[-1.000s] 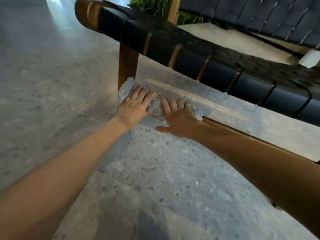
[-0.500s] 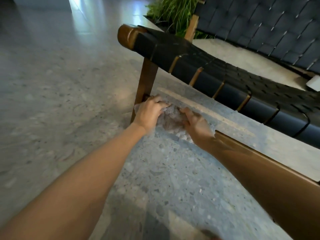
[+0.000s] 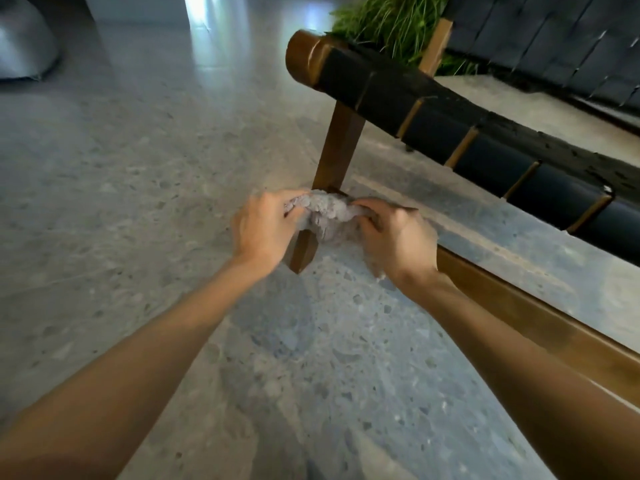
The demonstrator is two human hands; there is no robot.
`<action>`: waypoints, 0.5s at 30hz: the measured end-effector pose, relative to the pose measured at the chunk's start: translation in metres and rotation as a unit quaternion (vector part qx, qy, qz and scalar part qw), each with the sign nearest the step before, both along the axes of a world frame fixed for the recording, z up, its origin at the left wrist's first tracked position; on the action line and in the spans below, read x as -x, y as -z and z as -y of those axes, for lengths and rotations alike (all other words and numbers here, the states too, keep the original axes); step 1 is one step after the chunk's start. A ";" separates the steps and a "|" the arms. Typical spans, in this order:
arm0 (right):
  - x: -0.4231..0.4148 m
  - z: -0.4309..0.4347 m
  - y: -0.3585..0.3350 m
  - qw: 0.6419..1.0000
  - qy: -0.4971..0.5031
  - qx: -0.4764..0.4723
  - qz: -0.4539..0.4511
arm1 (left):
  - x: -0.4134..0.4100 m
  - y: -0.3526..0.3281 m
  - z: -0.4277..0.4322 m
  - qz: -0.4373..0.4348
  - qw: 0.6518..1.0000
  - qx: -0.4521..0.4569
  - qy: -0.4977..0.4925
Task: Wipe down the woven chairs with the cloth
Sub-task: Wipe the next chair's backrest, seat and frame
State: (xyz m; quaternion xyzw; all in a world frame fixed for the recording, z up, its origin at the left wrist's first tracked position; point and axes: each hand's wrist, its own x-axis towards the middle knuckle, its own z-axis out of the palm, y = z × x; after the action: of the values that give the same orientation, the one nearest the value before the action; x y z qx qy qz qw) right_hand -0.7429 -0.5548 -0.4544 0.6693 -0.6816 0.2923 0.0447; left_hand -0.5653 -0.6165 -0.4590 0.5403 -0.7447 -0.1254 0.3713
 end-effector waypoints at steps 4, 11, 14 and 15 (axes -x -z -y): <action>-0.015 0.020 -0.003 0.987 0.011 0.047 0.155 | 0.015 -0.008 0.015 -0.055 0.995 0.015 -0.077; -0.020 0.069 -0.010 0.968 0.014 0.098 0.229 | 0.055 -0.018 0.059 -0.367 0.924 -0.087 0.066; -0.019 0.083 -0.010 0.962 -0.002 0.122 0.244 | 0.061 -0.024 0.066 -0.440 0.875 -0.136 0.150; -0.018 0.086 -0.010 0.958 -0.002 0.127 0.256 | 0.061 -0.024 0.069 -0.432 0.876 -0.140 0.165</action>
State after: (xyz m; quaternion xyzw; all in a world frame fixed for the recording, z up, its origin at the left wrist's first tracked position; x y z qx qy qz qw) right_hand -0.7245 -0.6412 -0.4444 0.5626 -0.6263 0.5377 -0.0473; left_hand -0.6266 -0.6860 -0.4348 0.3482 -0.5630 -0.5086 0.5505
